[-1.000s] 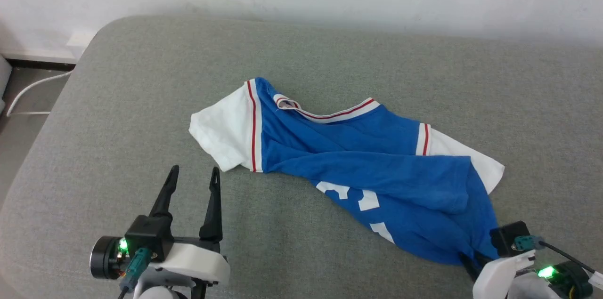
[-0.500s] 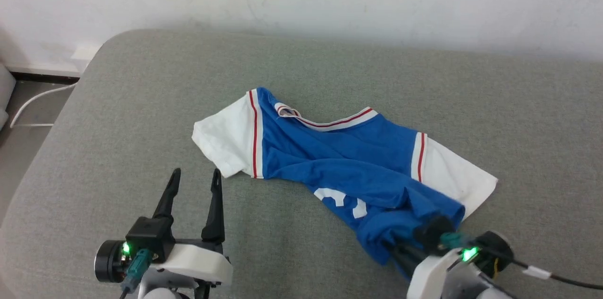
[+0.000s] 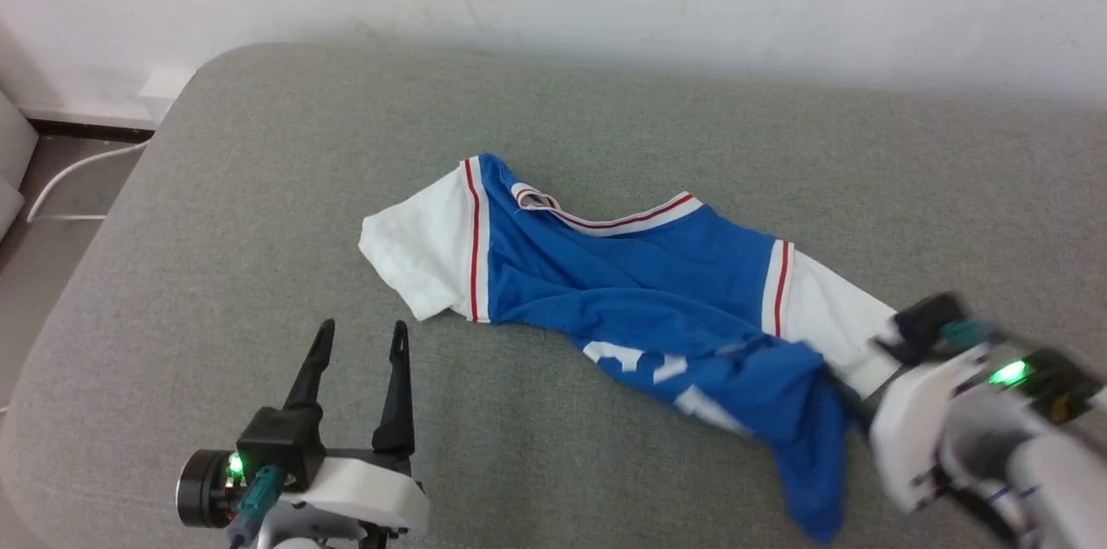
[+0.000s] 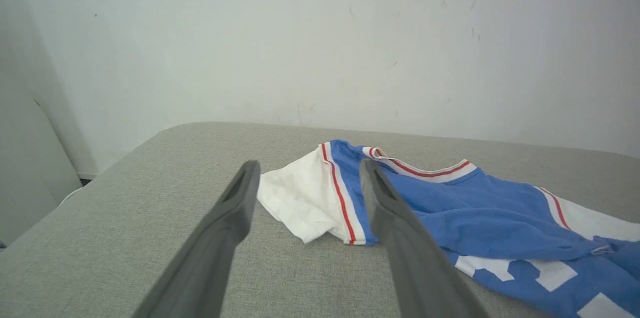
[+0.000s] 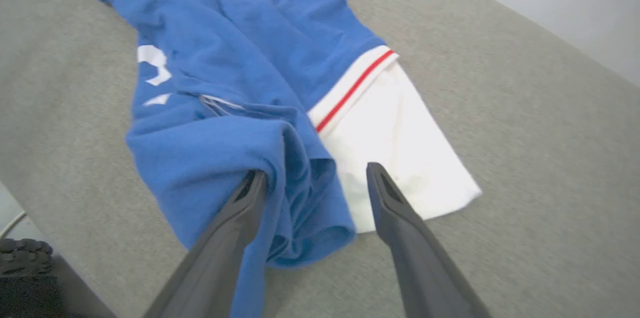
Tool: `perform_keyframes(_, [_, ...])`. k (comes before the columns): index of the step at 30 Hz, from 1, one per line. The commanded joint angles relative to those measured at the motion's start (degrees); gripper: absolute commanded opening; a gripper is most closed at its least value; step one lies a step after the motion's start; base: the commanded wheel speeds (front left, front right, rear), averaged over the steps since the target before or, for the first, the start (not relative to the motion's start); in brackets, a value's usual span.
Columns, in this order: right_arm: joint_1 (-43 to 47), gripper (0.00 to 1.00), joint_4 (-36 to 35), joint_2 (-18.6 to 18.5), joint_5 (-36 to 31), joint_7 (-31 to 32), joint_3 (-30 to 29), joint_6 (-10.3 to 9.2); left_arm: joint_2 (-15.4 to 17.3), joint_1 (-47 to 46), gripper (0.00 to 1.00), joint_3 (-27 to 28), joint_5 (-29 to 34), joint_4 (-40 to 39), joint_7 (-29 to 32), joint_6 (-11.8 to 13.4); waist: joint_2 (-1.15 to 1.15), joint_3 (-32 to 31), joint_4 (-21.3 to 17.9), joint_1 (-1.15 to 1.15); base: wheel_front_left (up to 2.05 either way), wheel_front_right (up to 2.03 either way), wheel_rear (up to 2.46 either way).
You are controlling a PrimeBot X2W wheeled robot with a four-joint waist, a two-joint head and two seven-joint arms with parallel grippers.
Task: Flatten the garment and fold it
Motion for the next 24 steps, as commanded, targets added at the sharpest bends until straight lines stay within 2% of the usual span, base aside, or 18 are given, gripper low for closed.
perform_keyframes(1, [-1.11,1.00,-0.75,-0.83,-0.33,1.36,-1.48,-0.11,-0.03,0.84,1.00,-0.06,0.86,0.05,-0.27,-0.37,-0.01,0.17,0.07,0.00,0.00,0.00,0.00])
perform_keyframes(4, [-2.34,1.00,-0.90,-2.38,-1.68,6.60,-6.62,-0.11,-0.31,0.61,1.00,-0.28,1.37,0.13,-0.27,-0.65,-0.01,0.92,0.41,0.00,0.00,0.00,0.00])
perform_keyframes(9, [-5.06,1.00,3.11,-0.94,-2.80,13.62,-12.83,-0.11,-0.67,-0.86,1.00,-0.28,1.78,0.17,-0.27,-1.37,-0.01,3.42,1.81,0.00,0.00,0.00,0.00])
perform_keyframes(18, [-11.42,1.00,15.11,3.06,-7.53,16.02,-19.42,-0.11,-1.98,-3.49,1.00,0.08,2.58,0.19,-0.27,-2.26,-0.01,8.06,4.88,0.00,0.00,0.00,0.00])
perform_keyframes(24, [-11.72,1.00,21.38,5.29,-8.25,15.41,-19.17,-0.11,-2.81,-3.84,1.00,0.60,3.06,0.04,-0.27,-2.50,-0.01,8.75,5.80,0.00,0.00,0.00,0.00])
